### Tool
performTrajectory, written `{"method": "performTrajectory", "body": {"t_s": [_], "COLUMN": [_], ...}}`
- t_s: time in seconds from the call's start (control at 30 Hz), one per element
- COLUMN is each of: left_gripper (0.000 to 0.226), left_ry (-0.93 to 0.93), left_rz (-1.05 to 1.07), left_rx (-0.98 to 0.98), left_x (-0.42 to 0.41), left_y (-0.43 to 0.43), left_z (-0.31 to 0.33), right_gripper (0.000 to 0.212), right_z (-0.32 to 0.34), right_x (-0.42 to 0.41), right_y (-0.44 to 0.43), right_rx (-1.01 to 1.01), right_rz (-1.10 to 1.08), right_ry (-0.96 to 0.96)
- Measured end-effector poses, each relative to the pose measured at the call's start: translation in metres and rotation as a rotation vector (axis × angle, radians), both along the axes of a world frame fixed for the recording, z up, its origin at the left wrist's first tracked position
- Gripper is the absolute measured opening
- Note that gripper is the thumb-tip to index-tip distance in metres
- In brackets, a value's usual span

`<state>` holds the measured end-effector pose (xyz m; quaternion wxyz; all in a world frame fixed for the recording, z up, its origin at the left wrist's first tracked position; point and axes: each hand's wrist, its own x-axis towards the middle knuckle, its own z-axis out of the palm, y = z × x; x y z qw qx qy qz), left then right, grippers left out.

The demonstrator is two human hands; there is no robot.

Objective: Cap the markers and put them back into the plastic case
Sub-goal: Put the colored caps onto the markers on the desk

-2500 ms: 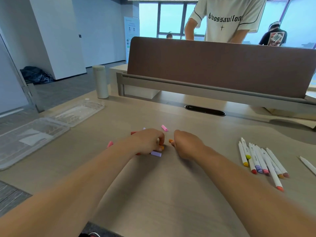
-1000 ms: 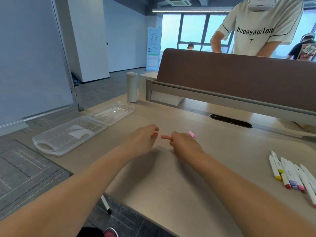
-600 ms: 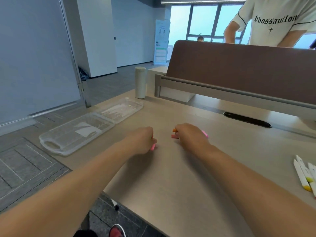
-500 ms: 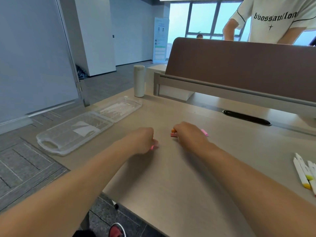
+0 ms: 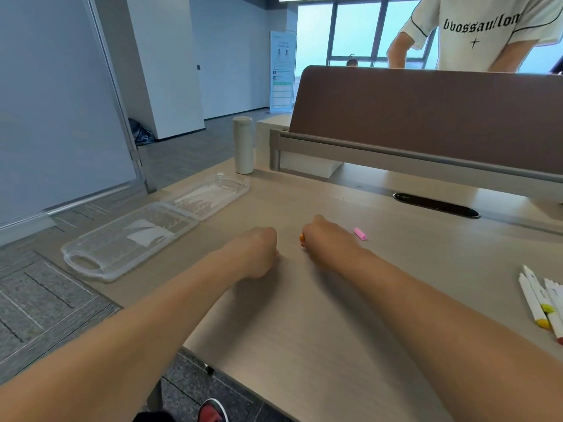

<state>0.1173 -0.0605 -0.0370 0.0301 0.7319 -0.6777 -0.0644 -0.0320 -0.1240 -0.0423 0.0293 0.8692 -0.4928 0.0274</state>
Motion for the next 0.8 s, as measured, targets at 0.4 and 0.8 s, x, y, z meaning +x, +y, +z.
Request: {"method": "performTrajectory", "body": {"t_s": [0.4, 0.8], "left_gripper": [0.018, 0.016], "left_ry": [0.153, 0.280], "left_rz": [0.043, 0.022], "left_rx": [-0.102, -0.127], "left_x": [-0.006, -0.027], "left_y": [0.002, -0.002], "left_z": [0.001, 0.002], "right_gripper": [0.033, 0.029], "right_z": [-0.007, -0.007], "right_x": [-0.003, -0.022], "right_y": [0.032, 0.027], "right_rx": [-0.060, -0.001], "right_rz": [-0.073, -0.064], "right_ry": [-0.031, -0.064]}}
